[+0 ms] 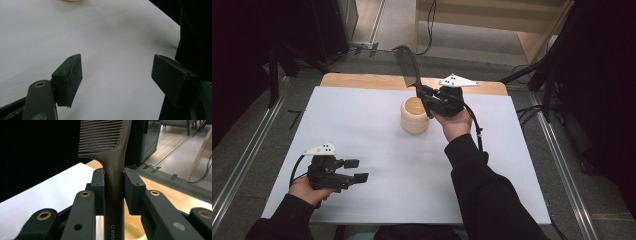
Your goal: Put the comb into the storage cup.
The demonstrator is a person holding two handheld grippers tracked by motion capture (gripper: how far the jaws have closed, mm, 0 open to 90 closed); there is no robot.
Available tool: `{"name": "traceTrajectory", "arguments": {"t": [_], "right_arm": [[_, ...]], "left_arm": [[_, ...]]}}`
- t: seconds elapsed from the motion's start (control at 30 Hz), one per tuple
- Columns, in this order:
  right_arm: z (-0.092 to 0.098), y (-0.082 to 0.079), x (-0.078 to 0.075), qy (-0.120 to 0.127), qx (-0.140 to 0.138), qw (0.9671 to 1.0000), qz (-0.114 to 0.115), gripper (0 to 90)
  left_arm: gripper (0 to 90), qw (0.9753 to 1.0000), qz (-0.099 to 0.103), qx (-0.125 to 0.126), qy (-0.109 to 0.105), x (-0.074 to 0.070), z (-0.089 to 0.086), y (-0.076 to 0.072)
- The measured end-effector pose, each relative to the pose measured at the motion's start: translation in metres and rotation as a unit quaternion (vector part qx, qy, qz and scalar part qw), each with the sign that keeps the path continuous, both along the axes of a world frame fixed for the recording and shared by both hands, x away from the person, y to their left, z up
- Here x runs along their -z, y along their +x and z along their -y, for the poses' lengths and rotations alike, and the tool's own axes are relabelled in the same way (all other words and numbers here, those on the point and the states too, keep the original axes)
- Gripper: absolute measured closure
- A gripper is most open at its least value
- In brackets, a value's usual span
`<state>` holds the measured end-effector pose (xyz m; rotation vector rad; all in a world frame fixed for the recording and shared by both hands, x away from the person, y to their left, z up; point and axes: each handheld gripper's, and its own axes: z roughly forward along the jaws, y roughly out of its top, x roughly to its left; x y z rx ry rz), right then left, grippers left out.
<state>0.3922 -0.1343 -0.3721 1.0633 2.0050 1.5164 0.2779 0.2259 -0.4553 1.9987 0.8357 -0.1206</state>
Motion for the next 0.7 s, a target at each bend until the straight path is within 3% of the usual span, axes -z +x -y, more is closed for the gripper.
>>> {"name": "traceTrajectory", "arguments": {"t": [0.47,0.6,0.7], "right_arm": [[-0.019,0.038,0.019,-0.005,0.012,0.9998,0.018,70.2],[-0.017,0.051,0.029,0.012,0.019,0.9997,0.007,70.2],[-0.017,0.055,0.035,0.009,0.024,0.9997,0.004,70.2]], "left_arm": [[25.3,1.0000,0.000,0.007,-0.004,0.000,0.002,-0.001],[25.3,0.9999,0.000,0.010,-0.002,0.000,0.003,-0.001],[25.3,1.0000,0.000,0.009,-0.001,0.000,0.002,-0.001]]}}
